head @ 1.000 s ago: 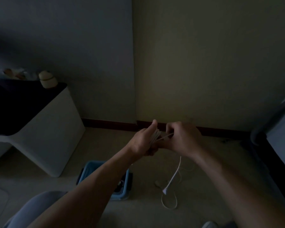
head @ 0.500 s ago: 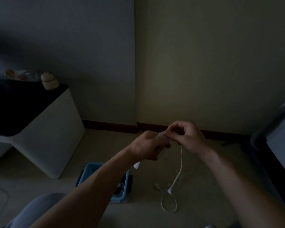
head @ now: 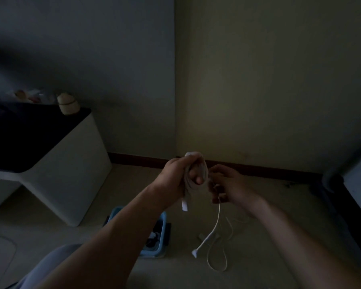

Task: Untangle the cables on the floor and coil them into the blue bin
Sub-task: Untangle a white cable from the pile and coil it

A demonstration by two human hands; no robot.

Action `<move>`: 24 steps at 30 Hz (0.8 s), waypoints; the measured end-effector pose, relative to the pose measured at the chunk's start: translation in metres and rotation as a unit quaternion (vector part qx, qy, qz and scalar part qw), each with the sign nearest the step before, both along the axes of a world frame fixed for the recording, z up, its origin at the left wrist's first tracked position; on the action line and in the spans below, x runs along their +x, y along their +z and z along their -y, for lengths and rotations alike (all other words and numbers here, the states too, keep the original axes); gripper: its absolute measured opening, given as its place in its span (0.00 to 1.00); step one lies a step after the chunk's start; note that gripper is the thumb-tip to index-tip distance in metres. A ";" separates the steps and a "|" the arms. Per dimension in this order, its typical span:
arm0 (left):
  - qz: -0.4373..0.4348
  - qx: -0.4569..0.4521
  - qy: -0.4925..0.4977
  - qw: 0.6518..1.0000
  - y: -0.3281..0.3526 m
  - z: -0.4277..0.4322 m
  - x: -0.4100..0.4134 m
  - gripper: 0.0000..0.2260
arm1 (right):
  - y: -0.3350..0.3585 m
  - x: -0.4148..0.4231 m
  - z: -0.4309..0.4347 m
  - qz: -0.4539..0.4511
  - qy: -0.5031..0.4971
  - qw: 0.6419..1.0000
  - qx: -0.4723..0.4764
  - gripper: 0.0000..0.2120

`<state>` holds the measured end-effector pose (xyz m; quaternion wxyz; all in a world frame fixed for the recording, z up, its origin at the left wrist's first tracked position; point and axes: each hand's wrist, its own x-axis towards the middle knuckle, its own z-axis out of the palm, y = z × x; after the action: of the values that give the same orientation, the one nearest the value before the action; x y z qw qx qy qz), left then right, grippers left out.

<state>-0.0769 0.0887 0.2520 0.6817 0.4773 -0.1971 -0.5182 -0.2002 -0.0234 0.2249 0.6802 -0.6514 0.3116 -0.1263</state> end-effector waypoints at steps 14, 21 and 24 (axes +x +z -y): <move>-0.029 -0.015 0.134 0.990 0.005 0.007 0.019 0.12 | -0.009 0.001 -0.021 -0.054 0.146 0.979 -0.132 0.15; -0.059 -0.034 0.143 0.987 0.003 0.009 0.017 0.22 | 0.002 0.000 -0.022 -0.024 0.087 0.989 -0.117 0.06; -0.037 -0.029 0.134 0.990 0.002 0.009 0.018 0.27 | 0.006 -0.002 -0.024 -0.006 0.094 0.993 -0.075 0.06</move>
<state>-0.0592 0.0802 0.2543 0.7654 0.4597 -0.1212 -0.4338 -0.2022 0.0005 0.2311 0.6367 -0.7276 0.2422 -0.0808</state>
